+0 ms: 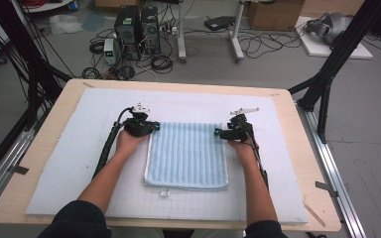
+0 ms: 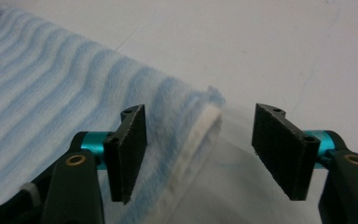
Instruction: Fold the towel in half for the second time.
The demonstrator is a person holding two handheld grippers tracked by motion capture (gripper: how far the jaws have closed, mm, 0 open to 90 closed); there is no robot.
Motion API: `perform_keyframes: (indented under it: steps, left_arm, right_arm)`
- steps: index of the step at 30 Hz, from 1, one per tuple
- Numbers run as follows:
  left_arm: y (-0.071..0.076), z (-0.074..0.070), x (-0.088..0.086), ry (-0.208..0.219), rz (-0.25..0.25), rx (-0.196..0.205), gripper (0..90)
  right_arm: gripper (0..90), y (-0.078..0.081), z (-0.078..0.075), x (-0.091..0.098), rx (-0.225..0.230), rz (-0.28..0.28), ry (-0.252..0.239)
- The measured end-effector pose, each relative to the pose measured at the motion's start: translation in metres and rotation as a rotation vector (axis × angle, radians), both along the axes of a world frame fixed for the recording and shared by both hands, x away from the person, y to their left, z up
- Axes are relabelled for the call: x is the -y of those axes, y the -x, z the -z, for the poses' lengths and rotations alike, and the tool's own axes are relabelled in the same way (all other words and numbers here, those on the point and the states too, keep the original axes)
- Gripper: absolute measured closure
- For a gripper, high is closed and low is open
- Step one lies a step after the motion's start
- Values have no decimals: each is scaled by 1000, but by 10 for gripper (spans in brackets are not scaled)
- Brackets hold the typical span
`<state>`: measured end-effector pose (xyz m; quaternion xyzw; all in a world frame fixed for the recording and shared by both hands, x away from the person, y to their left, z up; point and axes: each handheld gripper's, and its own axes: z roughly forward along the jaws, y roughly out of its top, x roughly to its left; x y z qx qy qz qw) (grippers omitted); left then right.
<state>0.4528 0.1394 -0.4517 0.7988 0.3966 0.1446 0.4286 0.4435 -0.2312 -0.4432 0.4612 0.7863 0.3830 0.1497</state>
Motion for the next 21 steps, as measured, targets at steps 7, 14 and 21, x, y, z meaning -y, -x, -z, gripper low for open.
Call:
perform_keyframes:
  steps: [7,14,21]
  left_arm:
    - [0,0,-1,2,3,-4,852]
    - [-7,-7,-7,94,-39,42,867]
    - [-7,-26,-11,184,-27,106,866]
  right_arm:
    - [789,-11,0,-19,-6,-78,48]
    - [835,-12,-7,-19,64,-45,74]
    - [835,-11,-18,-12,131,-7,-1]
